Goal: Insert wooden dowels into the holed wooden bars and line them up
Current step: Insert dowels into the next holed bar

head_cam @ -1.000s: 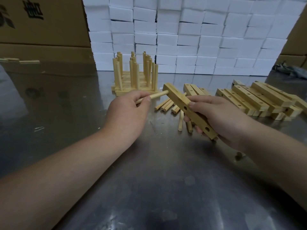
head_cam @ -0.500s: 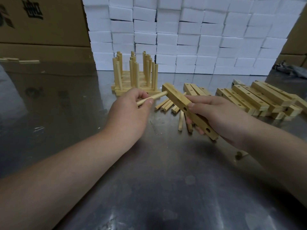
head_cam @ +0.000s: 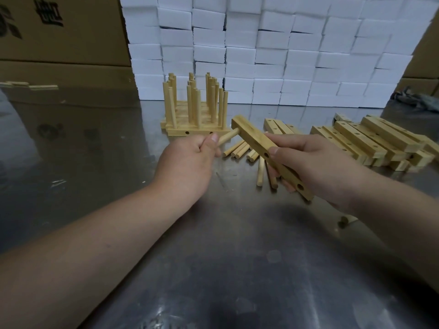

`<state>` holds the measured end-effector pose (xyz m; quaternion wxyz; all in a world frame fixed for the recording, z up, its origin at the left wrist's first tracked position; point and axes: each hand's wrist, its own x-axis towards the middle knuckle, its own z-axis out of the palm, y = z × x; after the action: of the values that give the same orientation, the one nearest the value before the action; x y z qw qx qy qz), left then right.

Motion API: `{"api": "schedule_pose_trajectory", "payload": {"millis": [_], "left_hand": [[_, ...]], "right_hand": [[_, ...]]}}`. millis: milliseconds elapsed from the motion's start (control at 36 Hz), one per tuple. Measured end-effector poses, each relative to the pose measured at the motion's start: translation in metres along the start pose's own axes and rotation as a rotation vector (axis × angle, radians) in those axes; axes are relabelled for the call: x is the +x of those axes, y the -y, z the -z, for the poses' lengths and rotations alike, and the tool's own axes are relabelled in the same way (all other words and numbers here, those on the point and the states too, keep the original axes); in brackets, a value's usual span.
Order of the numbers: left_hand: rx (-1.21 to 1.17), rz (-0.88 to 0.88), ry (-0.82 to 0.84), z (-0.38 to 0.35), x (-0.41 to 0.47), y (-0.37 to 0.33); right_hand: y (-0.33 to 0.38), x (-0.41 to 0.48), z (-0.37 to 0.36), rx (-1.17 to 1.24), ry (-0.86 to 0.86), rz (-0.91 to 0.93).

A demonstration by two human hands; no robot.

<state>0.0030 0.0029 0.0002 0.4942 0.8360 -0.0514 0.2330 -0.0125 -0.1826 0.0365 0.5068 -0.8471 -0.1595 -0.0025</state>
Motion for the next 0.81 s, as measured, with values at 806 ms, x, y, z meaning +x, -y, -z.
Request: {"api": "schedule_pose_trajectory", "payload": {"millis": [806], "left_hand": [[0.692, -0.356, 0.522, -0.017, -0.015, -0.021]], "right_hand": [[-0.012, 0.018, 0.001, 0.739, -0.33, -0.374]]}}
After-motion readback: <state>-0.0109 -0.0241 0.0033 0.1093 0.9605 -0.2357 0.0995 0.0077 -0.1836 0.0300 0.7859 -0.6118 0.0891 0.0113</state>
